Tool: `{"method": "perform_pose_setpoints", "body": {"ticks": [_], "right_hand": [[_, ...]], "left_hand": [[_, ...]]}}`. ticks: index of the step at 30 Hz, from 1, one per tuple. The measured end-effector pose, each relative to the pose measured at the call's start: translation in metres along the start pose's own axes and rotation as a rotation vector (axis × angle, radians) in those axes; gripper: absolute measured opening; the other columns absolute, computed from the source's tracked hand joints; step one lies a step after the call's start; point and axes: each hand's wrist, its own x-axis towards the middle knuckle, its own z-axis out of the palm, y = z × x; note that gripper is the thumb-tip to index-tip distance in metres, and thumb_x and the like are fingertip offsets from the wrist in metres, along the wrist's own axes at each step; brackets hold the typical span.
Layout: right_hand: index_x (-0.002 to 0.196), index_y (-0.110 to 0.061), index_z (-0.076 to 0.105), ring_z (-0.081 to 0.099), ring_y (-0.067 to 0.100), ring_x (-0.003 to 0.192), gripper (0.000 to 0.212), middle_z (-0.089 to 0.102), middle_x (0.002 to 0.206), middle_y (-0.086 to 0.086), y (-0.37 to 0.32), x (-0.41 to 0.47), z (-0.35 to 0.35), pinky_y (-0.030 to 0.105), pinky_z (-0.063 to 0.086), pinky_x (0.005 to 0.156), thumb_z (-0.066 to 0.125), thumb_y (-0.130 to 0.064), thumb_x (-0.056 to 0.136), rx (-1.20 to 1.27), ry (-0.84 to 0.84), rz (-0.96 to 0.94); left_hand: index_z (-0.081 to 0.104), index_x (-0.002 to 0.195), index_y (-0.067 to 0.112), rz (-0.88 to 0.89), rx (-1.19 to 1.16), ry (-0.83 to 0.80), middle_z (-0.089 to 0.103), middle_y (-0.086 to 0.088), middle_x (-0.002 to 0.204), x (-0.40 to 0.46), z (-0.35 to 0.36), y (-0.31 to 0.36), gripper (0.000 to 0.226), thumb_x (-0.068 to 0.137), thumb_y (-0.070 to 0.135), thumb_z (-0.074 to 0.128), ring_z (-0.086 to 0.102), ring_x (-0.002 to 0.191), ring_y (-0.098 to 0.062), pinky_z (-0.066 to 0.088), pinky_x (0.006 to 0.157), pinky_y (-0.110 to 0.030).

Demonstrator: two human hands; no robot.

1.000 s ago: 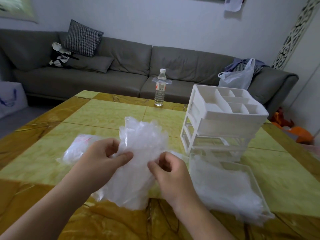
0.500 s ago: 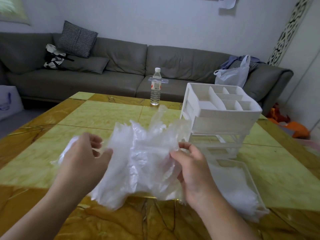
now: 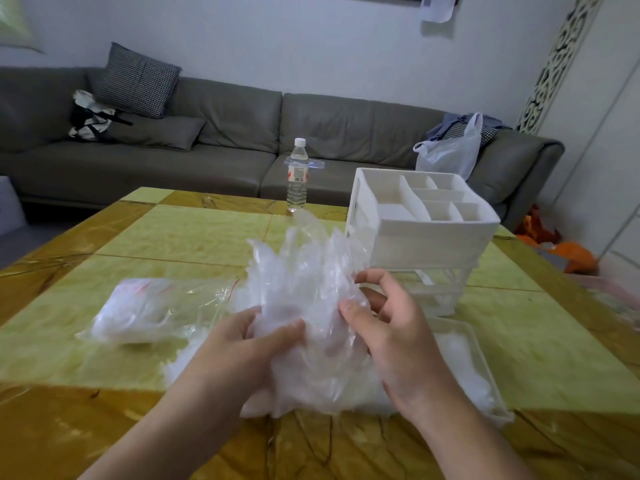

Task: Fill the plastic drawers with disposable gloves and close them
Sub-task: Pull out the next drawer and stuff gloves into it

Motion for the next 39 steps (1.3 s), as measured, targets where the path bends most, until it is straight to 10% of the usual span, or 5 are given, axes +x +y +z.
{"method": "perform_pose_setpoints", "body": {"ticks": [14, 30, 34, 35, 39], "right_hand": [[0.127, 0.011, 0.068, 0.068, 0.046, 0.121, 0.059, 0.072, 0.126, 0.029, -0.008, -0.001, -0.009, 0.057, 0.047, 0.115, 0.089, -0.019, 0.08, 0.463, -0.093, 0.332], [0.079, -0.007, 0.075, 0.06, 0.016, 0.051, 0.011, 0.063, 0.062, 0.007, -0.008, 0.005, -0.026, 0.024, 0.05, 0.047, 0.077, -0.003, 0.09, 0.242, 0.165, 0.156], [0.083, -0.009, 0.081, 0.076, 0.031, 0.075, 0.001, 0.077, 0.082, 0.017, -0.007, 0.004, -0.023, 0.036, 0.061, 0.064, 0.08, -0.01, 0.083, 0.259, 0.127, 0.104], [0.085, -0.01, 0.082, 0.078, 0.035, 0.081, 0.004, 0.078, 0.087, 0.02, -0.005, 0.003, -0.021, 0.042, 0.063, 0.069, 0.081, -0.011, 0.081, 0.237, 0.128, 0.091], [0.095, -0.004, 0.08, 0.073, 0.052, 0.097, 0.007, 0.076, 0.097, 0.03, 0.002, -0.001, -0.011, 0.063, 0.061, 0.09, 0.081, -0.009, 0.09, 0.083, 0.095, 0.078]], "left_hand": [[0.073, 0.119, 0.022, 0.304, -0.023, 0.148, 0.079, -0.015, 0.093, 0.002, -0.003, -0.003, 0.038, 0.087, 0.001, 0.072, 0.077, 0.081, -0.024, 0.06, 0.064, -0.024], [0.067, 0.111, 0.002, 0.13, -0.248, 0.247, 0.067, -0.01, 0.086, 0.021, -0.035, 0.01, 0.028, 0.088, 0.016, 0.072, 0.059, 0.065, -0.017, 0.055, 0.056, -0.025], [0.06, 0.13, -0.008, -0.136, -0.205, -0.008, 0.064, -0.029, 0.112, 0.01, -0.019, 0.006, 0.095, 0.073, 0.063, 0.085, 0.074, 0.102, -0.031, 0.058, 0.089, -0.05], [0.061, 0.133, 0.001, -0.15, -0.161, -0.094, 0.036, -0.023, 0.115, 0.005, -0.015, 0.005, 0.095, 0.071, 0.07, 0.081, 0.073, 0.107, -0.032, 0.056, 0.096, -0.053], [0.079, 0.102, -0.001, -0.007, 0.021, -0.097, 0.077, -0.022, 0.093, 0.0, -0.004, 0.002, 0.052, 0.08, 0.047, 0.082, 0.075, 0.082, -0.032, 0.055, 0.08, -0.042]]}}
